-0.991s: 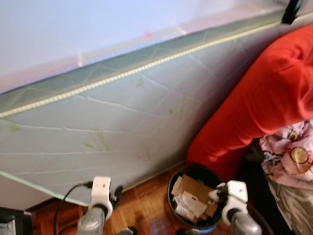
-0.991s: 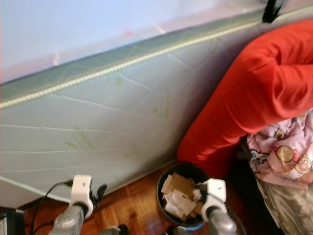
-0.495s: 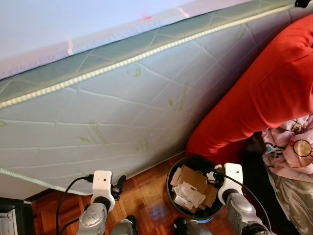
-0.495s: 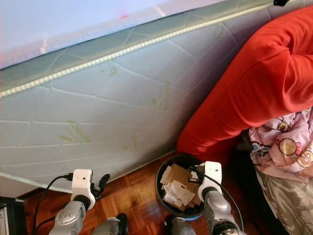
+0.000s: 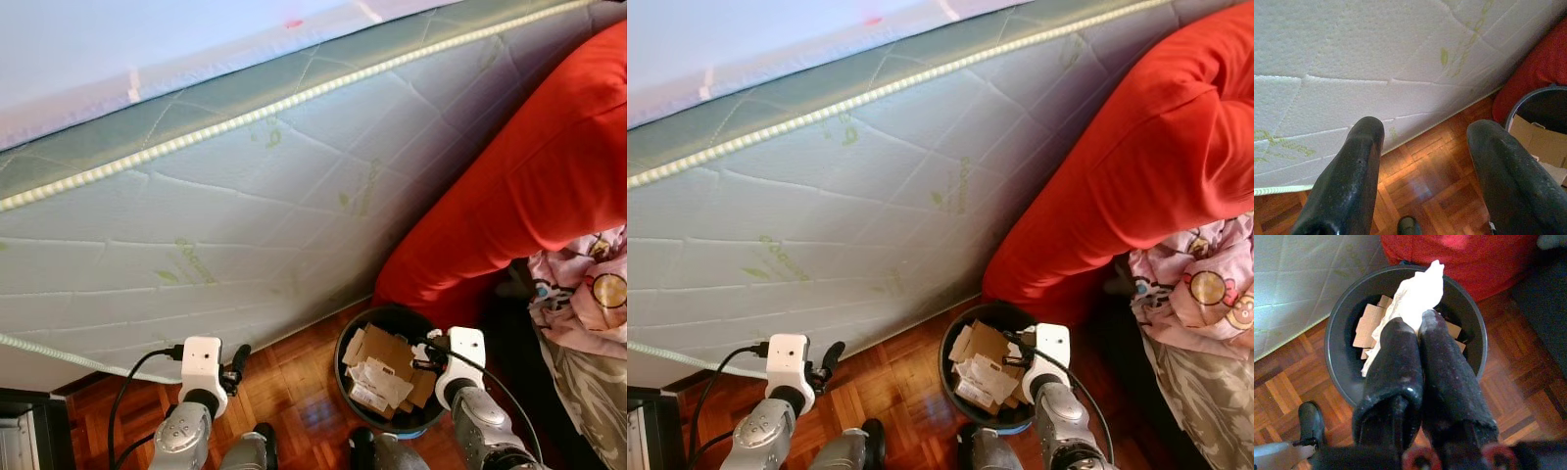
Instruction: Clean up the room
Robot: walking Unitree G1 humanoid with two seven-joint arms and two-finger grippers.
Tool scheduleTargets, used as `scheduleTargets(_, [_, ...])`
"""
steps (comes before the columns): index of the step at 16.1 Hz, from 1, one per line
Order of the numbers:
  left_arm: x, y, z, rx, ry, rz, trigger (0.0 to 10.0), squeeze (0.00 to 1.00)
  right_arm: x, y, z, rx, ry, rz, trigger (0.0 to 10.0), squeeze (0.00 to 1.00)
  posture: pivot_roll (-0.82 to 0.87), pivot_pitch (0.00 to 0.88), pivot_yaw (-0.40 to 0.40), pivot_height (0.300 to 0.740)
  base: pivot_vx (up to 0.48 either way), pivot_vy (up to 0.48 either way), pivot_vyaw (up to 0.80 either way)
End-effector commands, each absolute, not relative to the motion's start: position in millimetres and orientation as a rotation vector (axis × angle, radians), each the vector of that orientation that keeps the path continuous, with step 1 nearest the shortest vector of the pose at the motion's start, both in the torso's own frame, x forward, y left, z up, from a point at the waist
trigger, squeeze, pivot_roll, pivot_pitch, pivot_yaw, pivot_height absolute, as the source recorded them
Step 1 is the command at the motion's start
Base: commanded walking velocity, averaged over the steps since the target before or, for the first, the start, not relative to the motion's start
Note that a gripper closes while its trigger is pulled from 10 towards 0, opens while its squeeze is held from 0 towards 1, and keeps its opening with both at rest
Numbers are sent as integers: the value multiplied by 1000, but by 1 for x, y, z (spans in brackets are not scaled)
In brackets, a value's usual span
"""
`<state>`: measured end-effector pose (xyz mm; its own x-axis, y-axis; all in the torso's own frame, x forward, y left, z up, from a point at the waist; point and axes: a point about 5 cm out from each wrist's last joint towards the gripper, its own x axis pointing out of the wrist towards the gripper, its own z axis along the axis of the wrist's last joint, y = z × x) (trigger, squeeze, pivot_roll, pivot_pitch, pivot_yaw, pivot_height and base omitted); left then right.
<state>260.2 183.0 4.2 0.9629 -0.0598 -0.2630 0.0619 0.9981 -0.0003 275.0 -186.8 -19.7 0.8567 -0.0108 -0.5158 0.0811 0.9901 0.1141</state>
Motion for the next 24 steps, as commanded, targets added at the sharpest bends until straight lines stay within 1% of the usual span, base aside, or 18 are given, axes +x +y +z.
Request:
scheduleTargets(1, [252,185,-2,9,303,-67,10000,0,264,-186,-30,152,592,-55,10000,0,179,344,1,740,0,0,0])
scheduleTargets(4, [251,184,2,13,291,-74,10000,0,262,-181,-32,155,611,-19,10000,0,192,363,5,740,0,0,0])
scheduleTargets(5, [250,185,4,14,281,-74,10000,0,261,-179,-33,154,609,-22,10000,0,199,384,8,740,0,0,0])
scheduleTargets(9, [247,183,14,14,248,-83,10000,0,260,-181,-33,139,598,-37,10000,0,211,433,11,740,0,0,0])
scheduleTargets(14, [250,178,23,2,233,-87,10000,0,272,-187,-22,146,539,-48,10000,0,206,443,0,740,0,0,0])
scheduleTargets(15, [250,178,23,1,233,-86,10000,0,273,-187,-21,151,533,-43,10000,804,205,441,-3,740,0,0,0])
scheduleTargets(16, [249,178,23,1,235,-84,10000,0,274,-186,-20,149,530,-39,10000,1000,205,441,-4,740,0,0,0])
scheduleTargets(24, [248,180,24,2,245,-71,10000,0,272,-173,-23,154,552,28,10000,1000,203,440,-10,740,0,0,0])
